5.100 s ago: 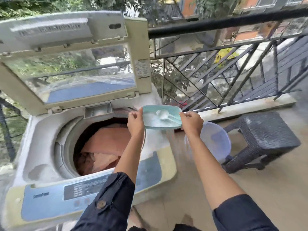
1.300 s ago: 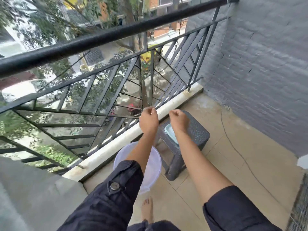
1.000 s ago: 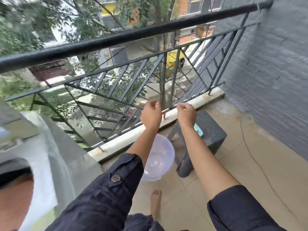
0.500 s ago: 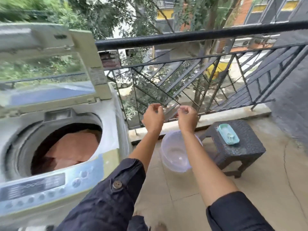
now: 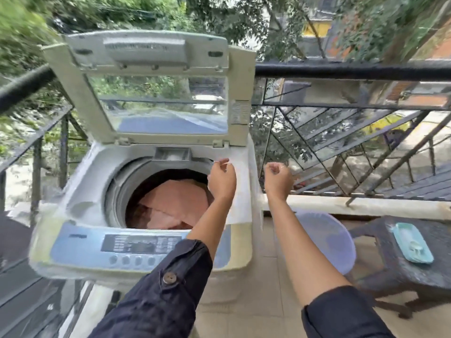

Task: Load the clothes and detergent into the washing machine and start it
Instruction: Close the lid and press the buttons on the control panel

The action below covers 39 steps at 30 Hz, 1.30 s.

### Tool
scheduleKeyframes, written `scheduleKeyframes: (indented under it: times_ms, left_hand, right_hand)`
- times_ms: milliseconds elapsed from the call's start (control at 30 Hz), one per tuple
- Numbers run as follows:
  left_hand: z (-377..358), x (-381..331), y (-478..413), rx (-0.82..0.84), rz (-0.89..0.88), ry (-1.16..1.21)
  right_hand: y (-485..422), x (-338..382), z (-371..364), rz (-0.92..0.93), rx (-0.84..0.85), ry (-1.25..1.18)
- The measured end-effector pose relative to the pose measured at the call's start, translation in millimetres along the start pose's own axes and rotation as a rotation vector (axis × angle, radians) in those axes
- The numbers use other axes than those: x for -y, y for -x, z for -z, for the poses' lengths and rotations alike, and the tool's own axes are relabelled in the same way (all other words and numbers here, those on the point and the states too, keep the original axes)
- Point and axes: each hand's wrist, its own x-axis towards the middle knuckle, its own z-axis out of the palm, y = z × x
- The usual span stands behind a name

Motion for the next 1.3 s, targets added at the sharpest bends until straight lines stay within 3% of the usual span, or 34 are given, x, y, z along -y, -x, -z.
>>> scheduleKeyframes:
  times_ms: [367, 600, 833, 1067, 1300]
  left_hand:
    - [114, 47, -125, -0.103, 0.191, 0.107]
    - [158, 81, -174, -0.118, 0.359, 0.212]
    - [166, 103, -211, -0.087, 0.626, 0.512]
    - [168, 102, -227, 0.016, 0.765, 0.795]
    - [158, 89, -237, 0.031, 0.84, 0.905]
  right_hand:
    - [30, 24, -146, -0.102, 0.087, 0.033]
    - [45, 20, -204, -0.306, 0.177, -0.14]
    - [47, 17, -234, -0.564, 0.342, -0.336]
    - [41, 18, -258, -0.75, 0.348, -0.476]
    - [28, 21, -269, -0.873, 0.341, -0.661]
